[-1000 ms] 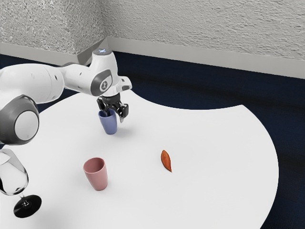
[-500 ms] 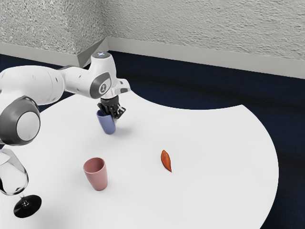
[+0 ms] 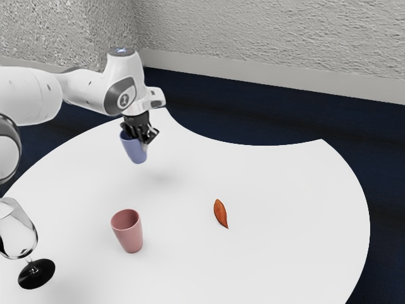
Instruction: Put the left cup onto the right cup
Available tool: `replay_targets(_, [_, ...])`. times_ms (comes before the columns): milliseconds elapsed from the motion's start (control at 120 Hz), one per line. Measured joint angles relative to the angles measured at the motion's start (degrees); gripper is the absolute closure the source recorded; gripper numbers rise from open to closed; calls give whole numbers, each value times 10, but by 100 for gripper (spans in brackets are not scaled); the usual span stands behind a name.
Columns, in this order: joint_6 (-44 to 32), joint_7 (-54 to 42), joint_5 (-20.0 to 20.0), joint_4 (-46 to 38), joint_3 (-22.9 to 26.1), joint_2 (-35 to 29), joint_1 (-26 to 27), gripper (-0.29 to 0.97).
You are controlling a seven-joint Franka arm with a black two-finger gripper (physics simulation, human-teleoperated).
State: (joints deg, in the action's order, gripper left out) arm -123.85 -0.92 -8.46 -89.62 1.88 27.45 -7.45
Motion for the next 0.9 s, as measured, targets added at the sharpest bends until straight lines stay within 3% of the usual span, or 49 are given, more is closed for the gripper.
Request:
replay_targets(133, [1, 13, 1, -105, 12, -97, 9, 76])
replay_targets(442, [11, 76, 1, -278, 77, -254, 11, 76])
replay_targets(725, [38, 155, 4, -371, 122, -370, 11, 76])
replay_targets(900, [56, 206, 10, -390, 149, -398, 11, 76])
